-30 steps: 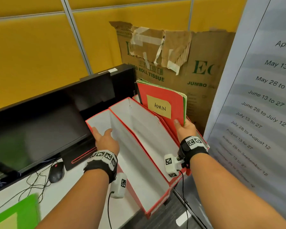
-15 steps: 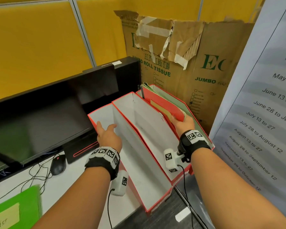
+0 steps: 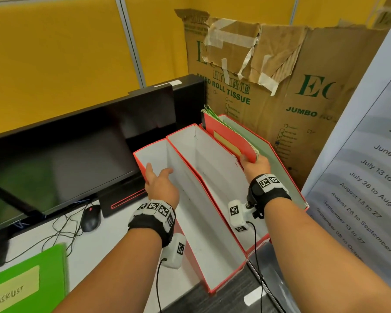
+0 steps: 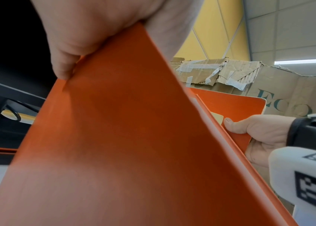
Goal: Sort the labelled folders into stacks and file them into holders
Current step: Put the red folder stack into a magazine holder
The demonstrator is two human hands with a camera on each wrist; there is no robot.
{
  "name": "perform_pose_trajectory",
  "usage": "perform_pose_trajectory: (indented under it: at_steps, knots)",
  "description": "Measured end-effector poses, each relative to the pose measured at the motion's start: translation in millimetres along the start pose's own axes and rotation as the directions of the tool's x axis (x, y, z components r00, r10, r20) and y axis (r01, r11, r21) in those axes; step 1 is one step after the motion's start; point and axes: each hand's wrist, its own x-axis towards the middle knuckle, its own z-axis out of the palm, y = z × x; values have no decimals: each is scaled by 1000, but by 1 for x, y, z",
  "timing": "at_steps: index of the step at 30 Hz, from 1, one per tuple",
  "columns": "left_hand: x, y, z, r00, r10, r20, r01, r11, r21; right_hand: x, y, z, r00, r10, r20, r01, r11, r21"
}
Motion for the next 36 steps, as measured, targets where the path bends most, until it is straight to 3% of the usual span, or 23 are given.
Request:
perform_pose_trajectory:
  at_steps: [8,12,22,31,36]
  knots:
    - [-1,1,0,1000,-6,9,6,1000,-3,4,4,-2,996,-32,87,40,996,-85]
    - [-3,3,-2,1000,-15,11,15,1000,-8,-3,5,-5,984,-124,131,126,992,-6]
    - [-3,4,-2,1000,-26,13,26,1000,-13,-10,5,-17,980,-174,97,168,984,59]
    - [-1,2,-1,1000,-24,4,24,999,-20,-8,2,-21,984,-146,105,141,988,60]
    - [1,0,2,1000,-20,5,20,1000,-15,-11,-1,-25,986,-137,92,123,982,147]
